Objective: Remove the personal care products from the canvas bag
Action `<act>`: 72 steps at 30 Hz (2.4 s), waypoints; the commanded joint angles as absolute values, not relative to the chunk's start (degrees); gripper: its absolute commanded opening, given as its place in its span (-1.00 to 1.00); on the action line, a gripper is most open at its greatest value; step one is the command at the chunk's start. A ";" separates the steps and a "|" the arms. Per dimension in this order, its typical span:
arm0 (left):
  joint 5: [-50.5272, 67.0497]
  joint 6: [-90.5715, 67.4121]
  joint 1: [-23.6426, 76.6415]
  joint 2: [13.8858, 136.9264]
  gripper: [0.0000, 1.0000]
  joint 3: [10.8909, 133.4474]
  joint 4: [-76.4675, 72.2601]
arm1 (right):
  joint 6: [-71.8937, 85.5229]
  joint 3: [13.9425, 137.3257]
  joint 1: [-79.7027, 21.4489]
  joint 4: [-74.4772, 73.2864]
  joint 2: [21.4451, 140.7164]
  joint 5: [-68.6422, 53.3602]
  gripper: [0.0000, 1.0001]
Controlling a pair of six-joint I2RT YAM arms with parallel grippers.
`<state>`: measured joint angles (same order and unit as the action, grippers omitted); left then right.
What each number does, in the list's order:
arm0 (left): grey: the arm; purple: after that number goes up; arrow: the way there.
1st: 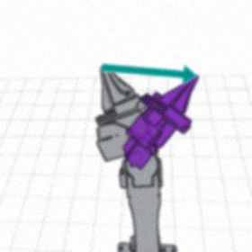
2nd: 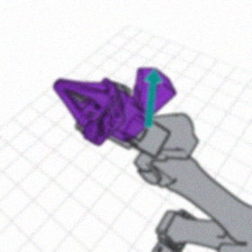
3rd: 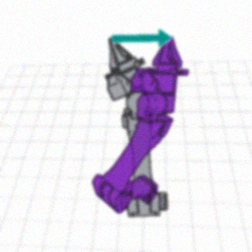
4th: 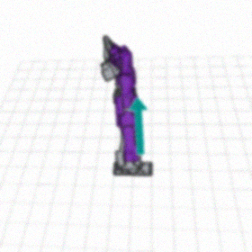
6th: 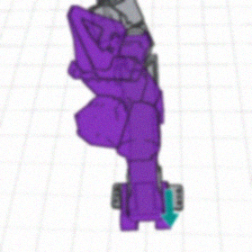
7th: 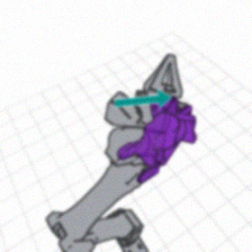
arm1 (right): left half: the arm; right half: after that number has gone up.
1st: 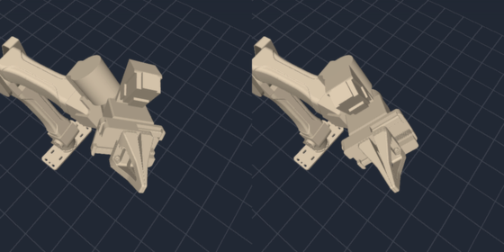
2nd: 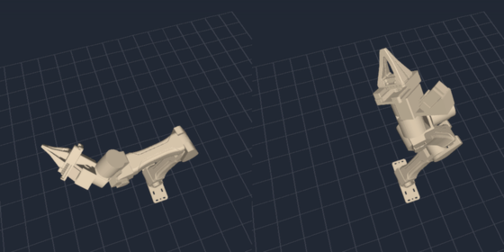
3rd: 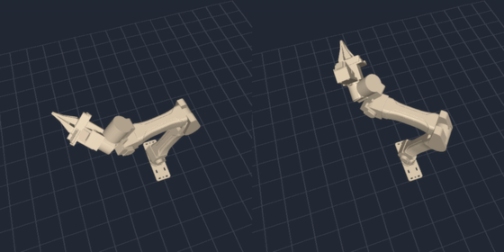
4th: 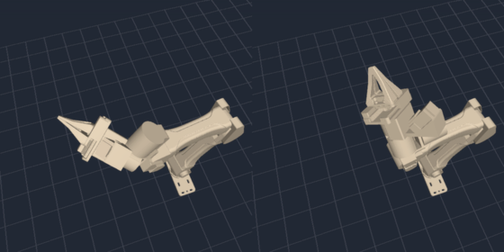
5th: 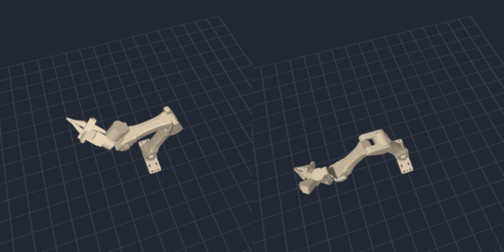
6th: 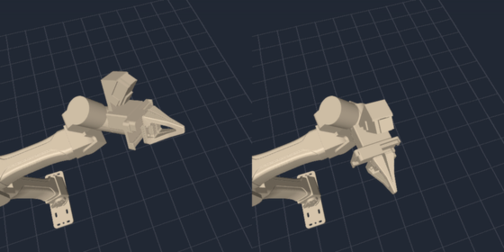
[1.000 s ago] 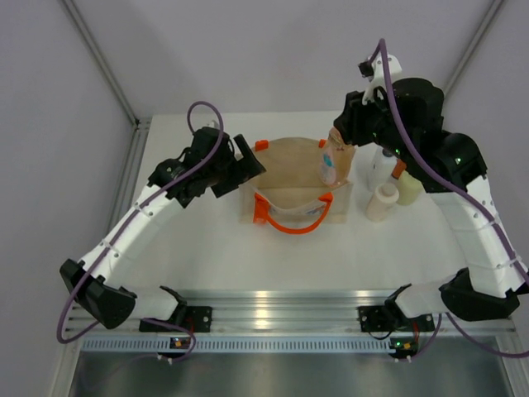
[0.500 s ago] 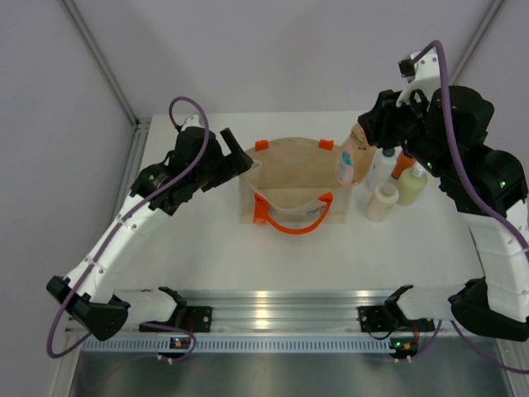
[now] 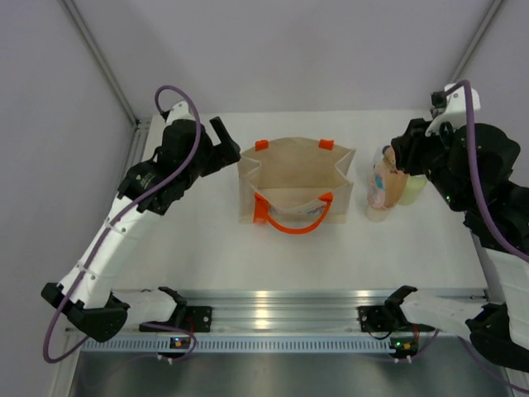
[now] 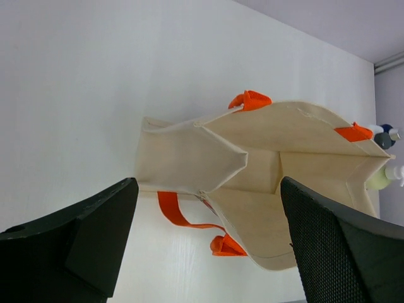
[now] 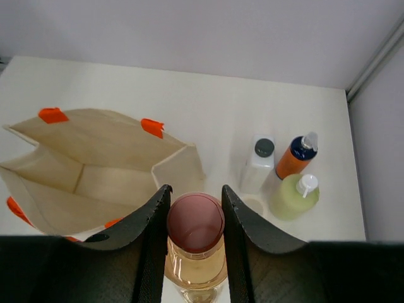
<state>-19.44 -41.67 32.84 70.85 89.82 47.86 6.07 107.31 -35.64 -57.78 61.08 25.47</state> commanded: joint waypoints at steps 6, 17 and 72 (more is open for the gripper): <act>-29.18 -32.00 32.52 67.41 0.97 93.87 47.46 | 6.85 86.06 -36.30 -41.75 48.62 35.14 -1.00; -30.41 -30.24 32.52 65.74 0.97 92.37 48.78 | 7.82 62.79 -34.10 -31.30 41.49 42.79 -1.00; -36.74 -22.15 32.52 65.21 0.97 91.14 54.05 | -0.97 47.80 12.04 -2.54 52.91 2.46 0.73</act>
<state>-34.61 -23.38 32.71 64.88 88.33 54.41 -0.27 43.42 12.43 -2.79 53.39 2.92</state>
